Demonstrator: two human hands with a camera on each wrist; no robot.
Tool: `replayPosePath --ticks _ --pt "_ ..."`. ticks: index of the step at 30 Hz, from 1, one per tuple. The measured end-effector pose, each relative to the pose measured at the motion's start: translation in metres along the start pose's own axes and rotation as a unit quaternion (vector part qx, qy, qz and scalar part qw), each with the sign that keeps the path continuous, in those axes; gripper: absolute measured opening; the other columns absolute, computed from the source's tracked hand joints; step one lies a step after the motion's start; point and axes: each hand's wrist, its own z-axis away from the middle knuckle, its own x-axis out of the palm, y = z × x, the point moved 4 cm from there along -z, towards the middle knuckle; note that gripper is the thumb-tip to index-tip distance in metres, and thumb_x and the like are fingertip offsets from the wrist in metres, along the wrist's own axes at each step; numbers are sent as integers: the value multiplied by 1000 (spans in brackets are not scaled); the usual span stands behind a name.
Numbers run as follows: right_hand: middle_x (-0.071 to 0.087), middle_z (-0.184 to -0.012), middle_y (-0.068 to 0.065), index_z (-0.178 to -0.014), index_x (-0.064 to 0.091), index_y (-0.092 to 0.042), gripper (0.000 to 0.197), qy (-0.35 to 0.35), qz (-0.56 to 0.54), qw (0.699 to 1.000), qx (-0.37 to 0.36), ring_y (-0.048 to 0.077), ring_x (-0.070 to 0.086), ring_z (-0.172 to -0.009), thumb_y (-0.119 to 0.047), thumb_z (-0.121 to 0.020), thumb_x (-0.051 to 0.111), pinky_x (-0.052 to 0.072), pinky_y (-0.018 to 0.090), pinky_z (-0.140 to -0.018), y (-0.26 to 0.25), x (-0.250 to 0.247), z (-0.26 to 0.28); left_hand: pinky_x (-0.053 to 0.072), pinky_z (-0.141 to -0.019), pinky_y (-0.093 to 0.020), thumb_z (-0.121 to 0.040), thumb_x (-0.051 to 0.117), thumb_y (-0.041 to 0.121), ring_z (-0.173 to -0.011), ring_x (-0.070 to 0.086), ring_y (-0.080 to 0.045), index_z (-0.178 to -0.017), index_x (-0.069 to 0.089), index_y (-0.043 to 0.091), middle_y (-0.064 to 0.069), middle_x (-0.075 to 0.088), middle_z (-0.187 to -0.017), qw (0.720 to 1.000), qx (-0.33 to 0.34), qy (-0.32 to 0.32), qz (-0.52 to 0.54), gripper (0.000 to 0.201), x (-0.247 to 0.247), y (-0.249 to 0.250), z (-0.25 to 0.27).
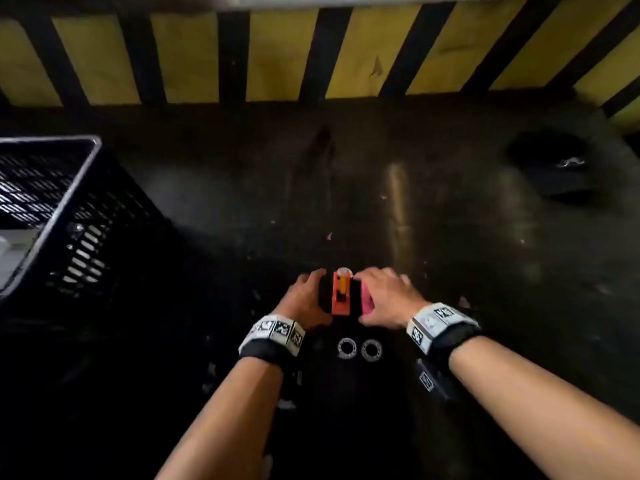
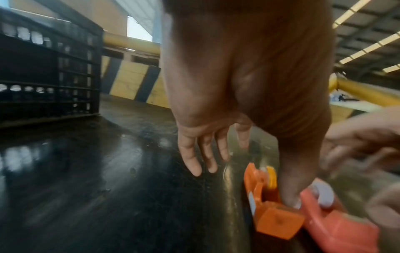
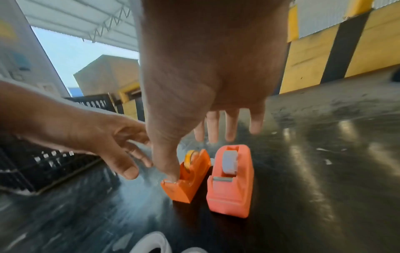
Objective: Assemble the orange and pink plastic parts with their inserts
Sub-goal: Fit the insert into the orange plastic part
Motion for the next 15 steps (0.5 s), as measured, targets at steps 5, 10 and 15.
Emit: replayPosePath --ticks 5,10,15 --pt "39 -154 -1 -151 31 -28 113 7 106 994 -8 29 37 -141 -64 -57 82 22 58 -117 -13 15 -36 42 -113 -60 -65 90 28 -141 43 -42 -162 17 30 -12 36 -159 997 -3 -23 -75 121 10 -15 -27" --pt "50 -145 0 -149 36 -20 108 24 79 997 -13 27 44 -138 -60 -58 79 9 67 -121 -16 28 -47 40 -115 -61 -67 90 27 -145 40 -40 -163 15 29 -9 33 -164 996 14 -32 -78 122 12 -23 -33" --pt "47 -151 4 -154 31 -17 111 72 -71 994 -42 28 45 -137 -52 -61 80 32 44 -116 -19 22 -34 42 -118 -51 -64 93 24 -142 49 -36 -163 19 22 -11 40 -163 996 80 20 -29 123 9 -24 -24"
